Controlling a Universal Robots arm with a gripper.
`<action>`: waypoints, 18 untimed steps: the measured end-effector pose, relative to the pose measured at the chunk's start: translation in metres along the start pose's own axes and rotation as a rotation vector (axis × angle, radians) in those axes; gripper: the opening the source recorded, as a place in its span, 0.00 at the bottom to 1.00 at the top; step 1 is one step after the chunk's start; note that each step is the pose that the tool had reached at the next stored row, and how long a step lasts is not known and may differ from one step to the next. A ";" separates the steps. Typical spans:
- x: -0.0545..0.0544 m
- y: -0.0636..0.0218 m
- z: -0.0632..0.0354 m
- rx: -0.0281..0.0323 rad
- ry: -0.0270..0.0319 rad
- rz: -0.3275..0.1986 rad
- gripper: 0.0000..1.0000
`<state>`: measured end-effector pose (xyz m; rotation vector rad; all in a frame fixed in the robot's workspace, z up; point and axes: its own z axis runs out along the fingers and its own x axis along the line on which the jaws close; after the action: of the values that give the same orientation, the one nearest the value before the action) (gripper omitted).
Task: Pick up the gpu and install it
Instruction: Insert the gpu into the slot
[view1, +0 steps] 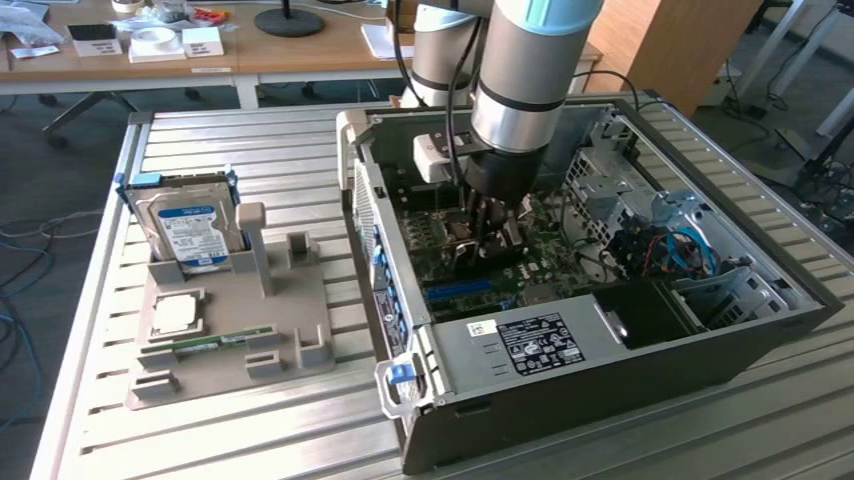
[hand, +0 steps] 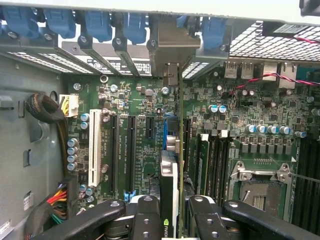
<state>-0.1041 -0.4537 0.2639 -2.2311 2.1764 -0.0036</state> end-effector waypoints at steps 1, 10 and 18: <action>0.000 0.0000 0.0003 0.0001 -0.0002 0.000 0.27; 0.000 0.0010 0.0016 0.0003 -0.0002 0.000 0.27; 0.000 0.0012 0.0029 0.0004 -0.0001 0.000 0.27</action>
<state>-0.1052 -0.4538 0.2609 -2.2308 2.1763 -0.0038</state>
